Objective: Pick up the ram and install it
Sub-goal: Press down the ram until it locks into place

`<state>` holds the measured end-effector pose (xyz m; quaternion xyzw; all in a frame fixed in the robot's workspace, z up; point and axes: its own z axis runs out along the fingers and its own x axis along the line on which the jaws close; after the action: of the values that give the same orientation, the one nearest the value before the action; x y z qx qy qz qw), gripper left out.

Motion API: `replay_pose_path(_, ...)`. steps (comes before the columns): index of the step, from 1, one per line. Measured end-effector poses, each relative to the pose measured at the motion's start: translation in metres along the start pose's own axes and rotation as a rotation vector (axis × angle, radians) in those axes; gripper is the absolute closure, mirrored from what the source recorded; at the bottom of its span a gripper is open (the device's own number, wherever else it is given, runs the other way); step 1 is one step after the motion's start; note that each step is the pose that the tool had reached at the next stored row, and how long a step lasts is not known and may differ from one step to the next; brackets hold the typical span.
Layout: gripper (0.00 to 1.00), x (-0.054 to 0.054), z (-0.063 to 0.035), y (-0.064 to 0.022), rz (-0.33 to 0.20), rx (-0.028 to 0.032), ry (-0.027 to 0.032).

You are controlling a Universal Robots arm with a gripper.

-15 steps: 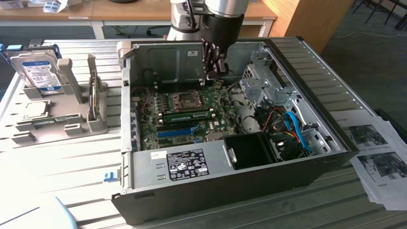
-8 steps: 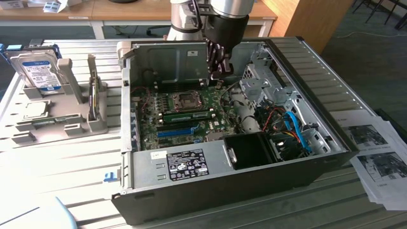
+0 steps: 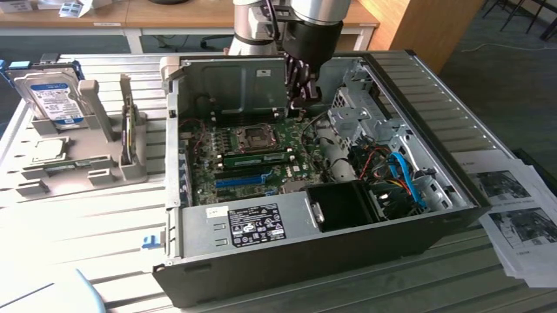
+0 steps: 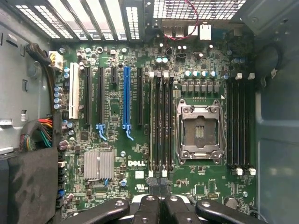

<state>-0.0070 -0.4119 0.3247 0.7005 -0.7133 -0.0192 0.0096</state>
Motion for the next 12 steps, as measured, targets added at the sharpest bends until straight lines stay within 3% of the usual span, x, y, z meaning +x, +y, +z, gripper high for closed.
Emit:
replay_pose_path(5, 0.91, 0.0, 0.0012, -0.0001, 0.0, 0.0005, -0.0008)
replay_pose_path(12, 0.91, 0.0, 0.0123, -0.0005, 0.0, 0.0024, -0.0003)
